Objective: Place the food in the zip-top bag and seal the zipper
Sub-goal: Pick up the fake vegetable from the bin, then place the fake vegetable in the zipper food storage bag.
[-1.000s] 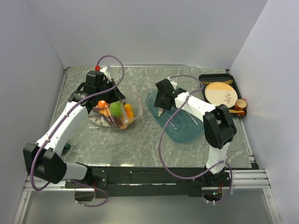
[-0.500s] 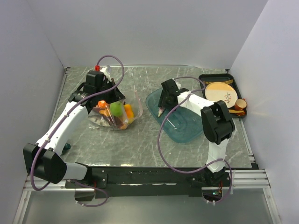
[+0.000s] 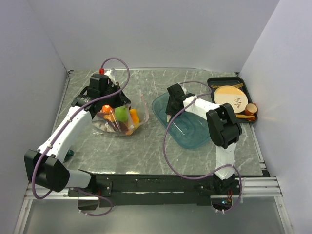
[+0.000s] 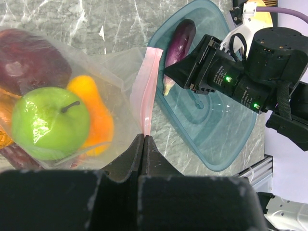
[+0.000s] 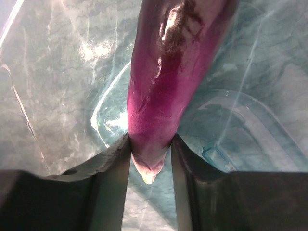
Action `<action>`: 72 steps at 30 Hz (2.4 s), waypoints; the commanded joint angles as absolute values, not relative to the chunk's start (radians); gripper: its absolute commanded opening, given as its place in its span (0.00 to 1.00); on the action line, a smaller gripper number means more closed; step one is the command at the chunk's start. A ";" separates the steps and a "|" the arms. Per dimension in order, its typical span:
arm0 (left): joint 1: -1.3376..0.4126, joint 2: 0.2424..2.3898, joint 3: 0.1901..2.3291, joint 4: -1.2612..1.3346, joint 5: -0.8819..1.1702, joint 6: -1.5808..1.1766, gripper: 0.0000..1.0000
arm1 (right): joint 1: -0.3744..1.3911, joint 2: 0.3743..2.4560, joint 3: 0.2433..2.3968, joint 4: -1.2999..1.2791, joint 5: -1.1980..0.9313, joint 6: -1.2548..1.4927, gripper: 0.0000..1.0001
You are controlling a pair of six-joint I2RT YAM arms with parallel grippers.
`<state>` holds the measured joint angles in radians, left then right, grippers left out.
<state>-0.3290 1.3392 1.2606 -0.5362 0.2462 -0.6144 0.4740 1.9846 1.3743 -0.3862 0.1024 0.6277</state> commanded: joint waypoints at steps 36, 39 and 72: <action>-0.331 1.345 1.255 -0.480 0.267 -0.611 0.01 | 0.555 1.531 1.247 -0.350 -0.696 0.328 0.08; -0.331 1.350 1.261 -0.479 0.270 -0.611 0.01 | 0.571 1.543 1.275 -0.396 -0.741 0.282 0.08; -0.367 1.365 1.267 -0.500 0.327 -0.577 0.01 | 0.618 2.134 1.927 -0.667 -0.772 0.294 0.16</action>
<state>-0.3386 1.3640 1.2503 -0.5198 0.2844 -0.6022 0.6113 2.1109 1.8721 -0.6590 -0.7704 0.2562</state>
